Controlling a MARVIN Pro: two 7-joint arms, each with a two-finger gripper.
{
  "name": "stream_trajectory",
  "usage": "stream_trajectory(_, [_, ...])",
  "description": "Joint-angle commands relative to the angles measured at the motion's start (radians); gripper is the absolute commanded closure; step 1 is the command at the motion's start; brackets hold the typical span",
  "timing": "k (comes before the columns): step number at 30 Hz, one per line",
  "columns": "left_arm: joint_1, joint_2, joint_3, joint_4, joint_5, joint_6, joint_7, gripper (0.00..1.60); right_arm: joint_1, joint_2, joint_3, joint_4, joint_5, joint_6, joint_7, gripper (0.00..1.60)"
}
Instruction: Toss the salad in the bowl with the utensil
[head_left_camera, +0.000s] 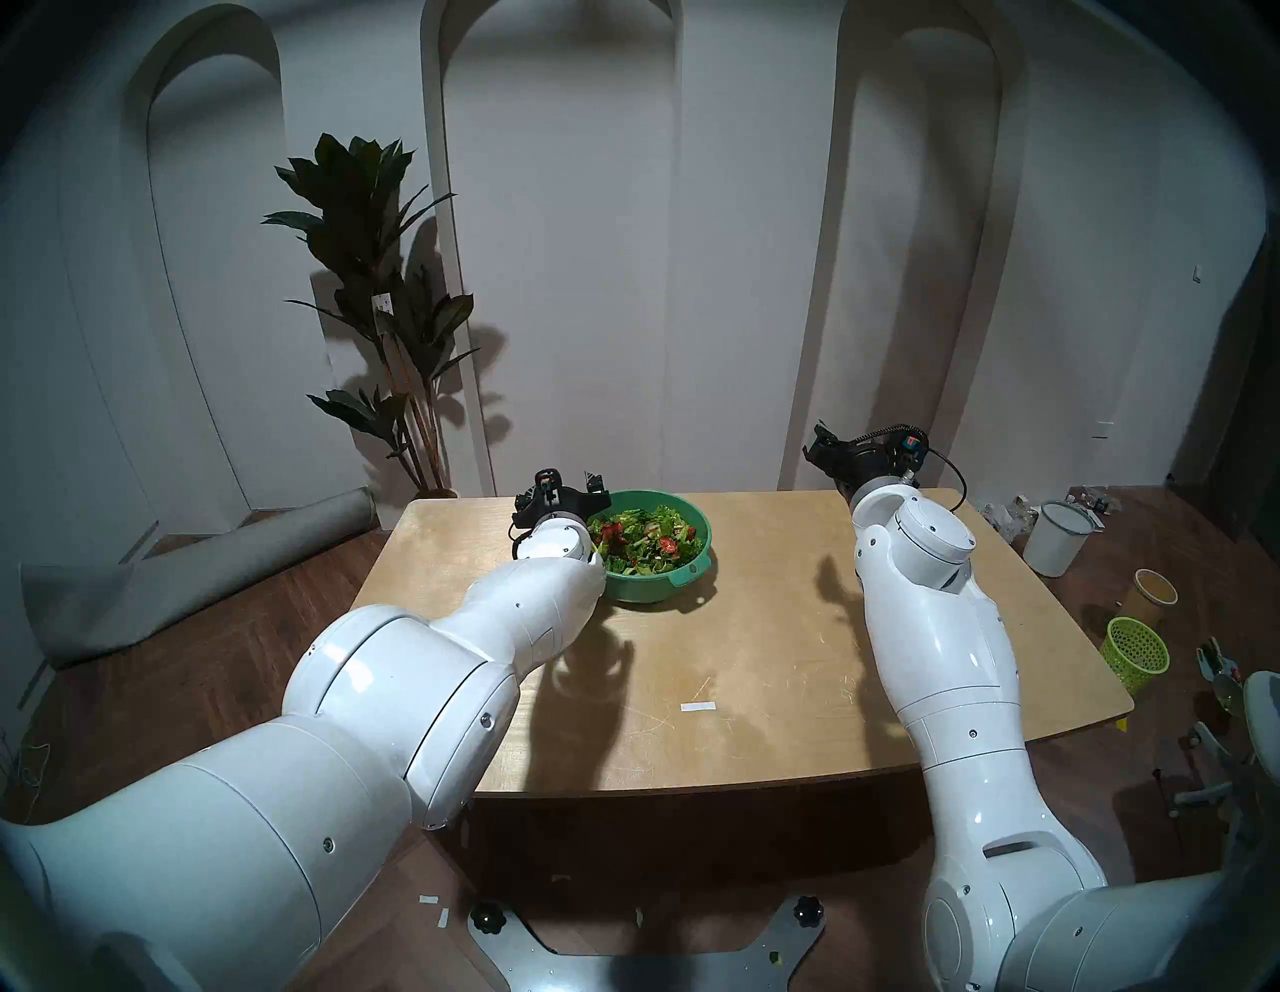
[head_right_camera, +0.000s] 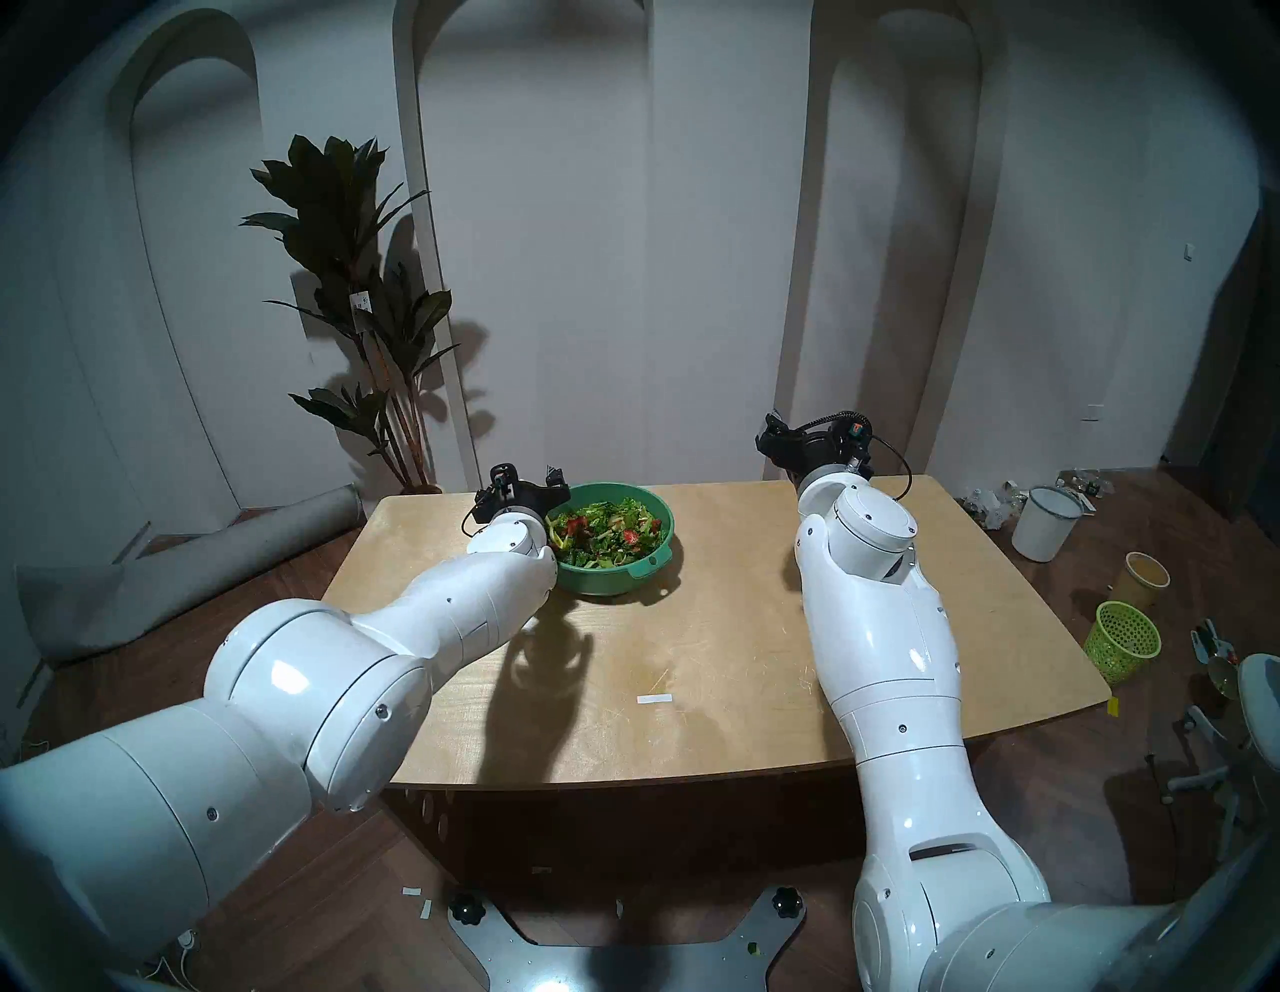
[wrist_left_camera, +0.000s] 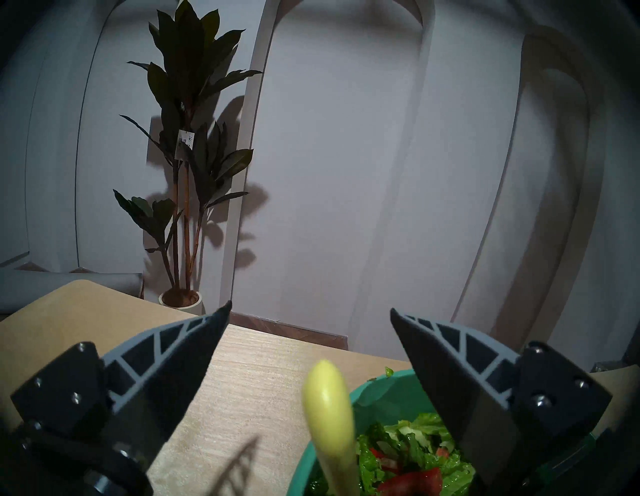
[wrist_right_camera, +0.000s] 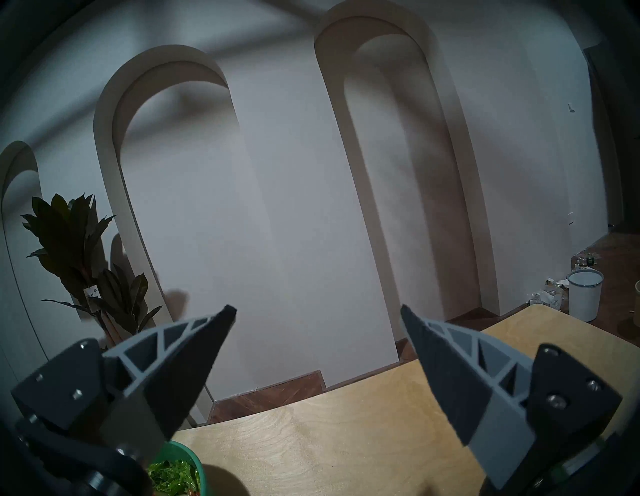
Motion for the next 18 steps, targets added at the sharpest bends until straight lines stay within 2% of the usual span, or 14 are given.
stream_trajectory(1, [-0.051, 0.014, 0.002, -0.007, 0.008, -0.035, -0.001, 0.0, 0.023, 0.002, 0.003, -0.008, 0.0, -0.017, 0.004, 0.0])
stream_trajectory(13, [-0.082, 0.037, 0.001, -0.093, 0.018, -0.146, -0.003, 0.0, 0.029, 0.004, 0.005, 0.002, 0.001, -0.015, 0.011, 0.0])
stream_trajectory(18, [-0.101, 0.042, -0.001, -0.142, 0.02, -0.162, -0.004, 0.0, 0.032, 0.005, 0.006, 0.007, 0.001, -0.013, 0.015, 0.0])
